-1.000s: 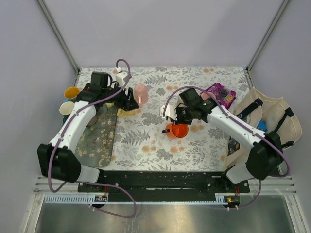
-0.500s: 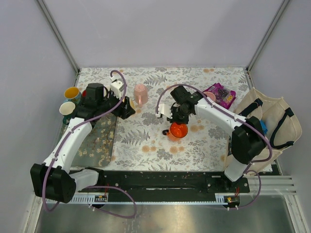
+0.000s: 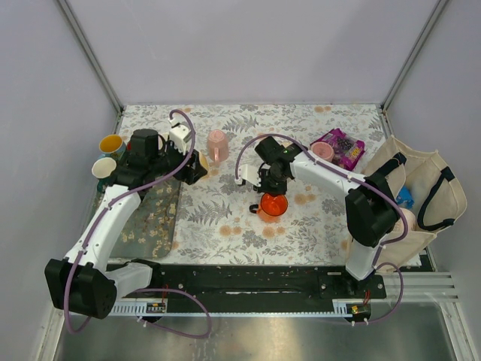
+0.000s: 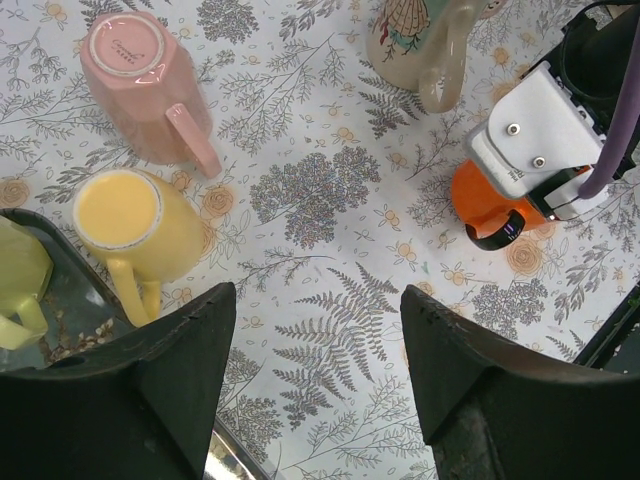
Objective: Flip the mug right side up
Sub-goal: Place the cup at the center of the board, then move the cup to the tray.
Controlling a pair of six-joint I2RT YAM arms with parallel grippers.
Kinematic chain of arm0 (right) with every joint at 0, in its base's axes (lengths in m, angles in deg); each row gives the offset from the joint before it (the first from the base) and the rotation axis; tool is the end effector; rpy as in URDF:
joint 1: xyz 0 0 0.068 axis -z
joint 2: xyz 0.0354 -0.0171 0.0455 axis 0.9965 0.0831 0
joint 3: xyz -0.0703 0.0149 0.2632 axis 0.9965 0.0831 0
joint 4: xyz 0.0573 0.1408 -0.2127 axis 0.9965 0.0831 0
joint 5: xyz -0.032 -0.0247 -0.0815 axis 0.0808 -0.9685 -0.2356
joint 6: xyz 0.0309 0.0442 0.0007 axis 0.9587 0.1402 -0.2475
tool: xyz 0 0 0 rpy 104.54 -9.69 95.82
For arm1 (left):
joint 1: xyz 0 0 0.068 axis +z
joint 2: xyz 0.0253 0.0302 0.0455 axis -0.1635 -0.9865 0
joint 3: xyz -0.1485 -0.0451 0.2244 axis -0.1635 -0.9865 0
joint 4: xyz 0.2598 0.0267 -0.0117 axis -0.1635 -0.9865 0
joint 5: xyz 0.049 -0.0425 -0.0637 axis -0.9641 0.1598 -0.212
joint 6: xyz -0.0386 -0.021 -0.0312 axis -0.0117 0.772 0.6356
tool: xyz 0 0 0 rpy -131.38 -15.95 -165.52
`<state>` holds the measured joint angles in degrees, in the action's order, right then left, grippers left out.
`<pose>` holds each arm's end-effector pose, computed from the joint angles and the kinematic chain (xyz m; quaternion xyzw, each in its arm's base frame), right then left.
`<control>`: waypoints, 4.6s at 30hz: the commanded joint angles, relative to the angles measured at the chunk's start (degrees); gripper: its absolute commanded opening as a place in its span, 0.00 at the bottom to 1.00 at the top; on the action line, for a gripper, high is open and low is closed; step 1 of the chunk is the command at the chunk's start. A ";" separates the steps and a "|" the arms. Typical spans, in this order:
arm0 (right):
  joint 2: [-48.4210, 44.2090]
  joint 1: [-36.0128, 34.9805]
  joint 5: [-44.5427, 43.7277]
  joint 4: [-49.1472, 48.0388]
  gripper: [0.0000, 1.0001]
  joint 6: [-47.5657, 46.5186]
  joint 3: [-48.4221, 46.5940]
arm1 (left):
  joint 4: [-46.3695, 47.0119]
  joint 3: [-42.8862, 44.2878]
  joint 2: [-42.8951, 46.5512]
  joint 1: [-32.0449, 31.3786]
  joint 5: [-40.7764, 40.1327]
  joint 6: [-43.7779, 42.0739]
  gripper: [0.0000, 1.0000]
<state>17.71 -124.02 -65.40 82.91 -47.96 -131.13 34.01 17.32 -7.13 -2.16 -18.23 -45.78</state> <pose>0.2778 0.2309 0.2262 -0.7107 0.6829 0.0675 0.1551 0.2382 -0.0675 0.3288 0.2766 0.8124 -0.2471 0.4500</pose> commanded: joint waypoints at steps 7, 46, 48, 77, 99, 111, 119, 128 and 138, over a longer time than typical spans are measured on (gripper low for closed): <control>0.05 -0.68 -0.09 0.36 0.19 2.28 -3.84 | 1.67 0.30 2.06 -1.69 0.53 -7.52 0.70; -42.66 20.49 10.11 -17.39 0.88 43.94 21.29 | -22.76 24.11 -37.65 -22.79 9.05 -55.43 0.73; -42.58 22.34 10.02 -17.30 0.88 44.12 21.56 | -22.68 25.08 -39.94 -23.93 7.83 -55.34 0.73; -34.40 28.68 7.73 -20.38 0.86 46.05 10.22 | -15.03 16.74 -30.40 -28.07 -1.32 -31.99 0.00; -29.57 28.68 10.81 -24.24 0.84 50.71 9.52 | -20.22 12.88 -5.24 1.81 -28.82 4.15 0.00; -27.11 28.59 11.60 -22.67 0.84 49.92 5.13 | -18.03 0.14 -1.10 6.39 -36.82 7.85 0.00; -27.63 28.68 13.27 -20.55 0.84 48.16 4.86 | -7.49 -7.77 -1.89 8.32 -37.70 8.82 0.00; -28.16 28.68 15.55 -20.38 0.83 49.04 6.18 | 4.65 -13.67 -6.72 10.16 -38.68 9.70 0.00; -28.69 28.68 16.87 -20.20 0.83 48.51 8.20 | 1.06 -7.79 -13.68 11.57 -31.46 6.98 0.13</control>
<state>-9.56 -95.56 -50.32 62.54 1.00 -123.30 35.54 6.39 -20.31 9.07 -52.94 -36.99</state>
